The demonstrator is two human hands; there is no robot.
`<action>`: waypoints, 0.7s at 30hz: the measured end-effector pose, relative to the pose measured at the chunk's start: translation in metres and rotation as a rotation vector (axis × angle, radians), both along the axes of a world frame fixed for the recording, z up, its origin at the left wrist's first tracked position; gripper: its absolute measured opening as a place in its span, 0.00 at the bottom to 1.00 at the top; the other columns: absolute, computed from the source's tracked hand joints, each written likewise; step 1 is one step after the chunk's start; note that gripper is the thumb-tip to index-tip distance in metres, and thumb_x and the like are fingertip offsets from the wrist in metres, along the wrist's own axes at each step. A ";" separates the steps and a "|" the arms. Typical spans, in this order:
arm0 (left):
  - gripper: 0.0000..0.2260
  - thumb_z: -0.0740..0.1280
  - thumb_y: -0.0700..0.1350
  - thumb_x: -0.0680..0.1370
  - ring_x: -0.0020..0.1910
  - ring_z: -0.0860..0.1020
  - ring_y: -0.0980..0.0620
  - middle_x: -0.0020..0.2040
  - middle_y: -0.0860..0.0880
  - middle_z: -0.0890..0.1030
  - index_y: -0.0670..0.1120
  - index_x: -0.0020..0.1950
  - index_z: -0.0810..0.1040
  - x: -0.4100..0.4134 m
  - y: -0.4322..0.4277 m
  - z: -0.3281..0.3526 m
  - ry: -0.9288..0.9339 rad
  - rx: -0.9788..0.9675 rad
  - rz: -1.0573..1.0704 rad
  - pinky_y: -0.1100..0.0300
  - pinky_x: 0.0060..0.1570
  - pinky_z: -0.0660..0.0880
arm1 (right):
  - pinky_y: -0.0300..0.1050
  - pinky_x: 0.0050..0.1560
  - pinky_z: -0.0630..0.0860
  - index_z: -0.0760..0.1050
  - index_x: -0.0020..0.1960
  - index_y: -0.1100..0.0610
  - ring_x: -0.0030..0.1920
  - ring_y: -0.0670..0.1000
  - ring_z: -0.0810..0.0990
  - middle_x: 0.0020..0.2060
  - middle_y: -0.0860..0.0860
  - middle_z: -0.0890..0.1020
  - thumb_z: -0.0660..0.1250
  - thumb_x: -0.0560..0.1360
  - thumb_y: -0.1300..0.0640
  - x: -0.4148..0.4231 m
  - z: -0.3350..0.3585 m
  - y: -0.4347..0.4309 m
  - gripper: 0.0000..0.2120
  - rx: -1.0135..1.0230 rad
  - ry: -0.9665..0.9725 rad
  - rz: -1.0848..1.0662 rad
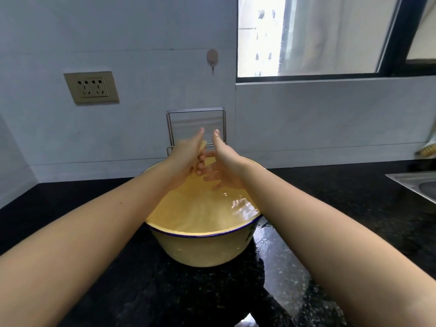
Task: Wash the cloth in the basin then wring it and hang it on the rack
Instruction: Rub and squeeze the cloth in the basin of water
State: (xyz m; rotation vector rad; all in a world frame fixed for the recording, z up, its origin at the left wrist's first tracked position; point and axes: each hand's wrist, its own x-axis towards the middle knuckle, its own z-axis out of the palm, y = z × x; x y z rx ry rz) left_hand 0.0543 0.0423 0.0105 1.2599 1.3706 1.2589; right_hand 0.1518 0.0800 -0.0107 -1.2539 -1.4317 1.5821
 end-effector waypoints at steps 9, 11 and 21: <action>0.10 0.59 0.36 0.76 0.40 0.78 0.45 0.44 0.39 0.76 0.40 0.54 0.76 0.003 -0.008 0.004 -0.301 0.070 -0.159 0.58 0.38 0.75 | 0.63 0.45 0.78 0.71 0.61 0.60 0.46 0.64 0.81 0.49 0.63 0.79 0.44 0.75 0.32 0.003 0.008 -0.011 0.36 -0.133 0.468 0.088; 0.07 0.63 0.36 0.76 0.42 0.80 0.50 0.49 0.44 0.79 0.47 0.51 0.75 0.004 -0.009 -0.001 -0.123 0.136 -0.103 0.57 0.40 0.77 | 0.60 0.42 0.80 0.72 0.60 0.62 0.52 0.62 0.81 0.55 0.64 0.79 0.44 0.75 0.32 0.006 0.009 -0.012 0.37 -0.169 0.586 0.099; 0.10 0.76 0.57 0.62 0.60 0.72 0.48 0.51 0.52 0.79 0.54 0.38 0.83 -0.004 -0.010 -0.012 0.716 0.347 0.185 0.48 0.58 0.71 | 0.50 0.47 0.80 0.69 0.61 0.65 0.43 0.55 0.83 0.51 0.60 0.82 0.54 0.73 0.32 0.010 0.013 -0.014 0.37 -0.078 0.480 0.013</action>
